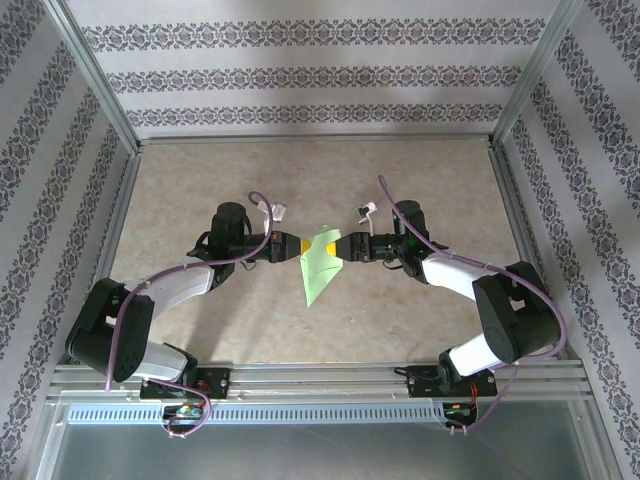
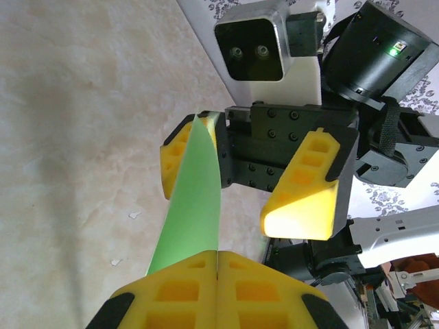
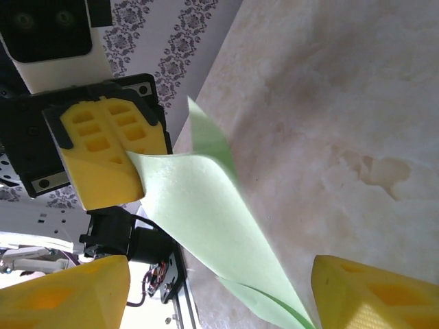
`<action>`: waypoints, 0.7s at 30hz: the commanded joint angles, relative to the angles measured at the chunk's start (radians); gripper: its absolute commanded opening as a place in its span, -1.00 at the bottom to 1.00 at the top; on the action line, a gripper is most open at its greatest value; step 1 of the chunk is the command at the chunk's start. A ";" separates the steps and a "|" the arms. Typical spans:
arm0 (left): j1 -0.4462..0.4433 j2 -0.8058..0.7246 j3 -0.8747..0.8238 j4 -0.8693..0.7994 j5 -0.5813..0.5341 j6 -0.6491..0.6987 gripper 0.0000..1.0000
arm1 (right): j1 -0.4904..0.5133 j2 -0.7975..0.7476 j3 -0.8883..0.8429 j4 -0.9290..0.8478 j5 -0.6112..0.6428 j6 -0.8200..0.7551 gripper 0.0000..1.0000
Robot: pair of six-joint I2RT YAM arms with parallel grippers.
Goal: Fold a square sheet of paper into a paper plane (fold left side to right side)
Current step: Fold the wing for the fifth time at the center of the table.
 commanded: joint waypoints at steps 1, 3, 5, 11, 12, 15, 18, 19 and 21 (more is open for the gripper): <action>0.016 0.018 0.001 -0.004 -0.014 0.022 -1.00 | -0.002 -0.003 0.027 0.001 -0.014 -0.017 0.19; 0.017 0.029 0.000 -0.006 -0.013 0.023 -1.00 | -0.001 0.002 0.033 -0.011 -0.013 -0.023 0.09; 0.017 0.038 -0.003 -0.006 -0.012 0.023 -1.00 | 0.002 0.010 0.039 -0.016 -0.004 -0.024 0.02; 0.016 0.054 -0.006 -0.026 -0.011 0.038 -1.00 | 0.002 0.038 0.058 -0.049 0.036 -0.044 -0.23; 0.017 0.055 -0.006 -0.029 -0.011 0.041 -1.00 | 0.002 0.042 0.061 -0.055 0.039 -0.046 -0.29; 0.018 0.060 -0.006 -0.044 -0.018 0.050 -0.94 | 0.005 0.062 0.070 -0.072 0.057 -0.051 -0.59; 0.020 0.051 -0.006 -0.090 -0.063 0.075 -0.51 | 0.004 0.084 0.069 -0.084 0.101 -0.048 -0.88; 0.022 0.038 -0.006 -0.128 -0.102 0.098 -0.36 | 0.006 0.096 0.069 -0.083 0.111 -0.043 -0.94; 0.021 0.000 0.000 -0.240 -0.221 0.154 -0.12 | 0.006 0.123 0.071 -0.085 0.141 -0.023 -1.00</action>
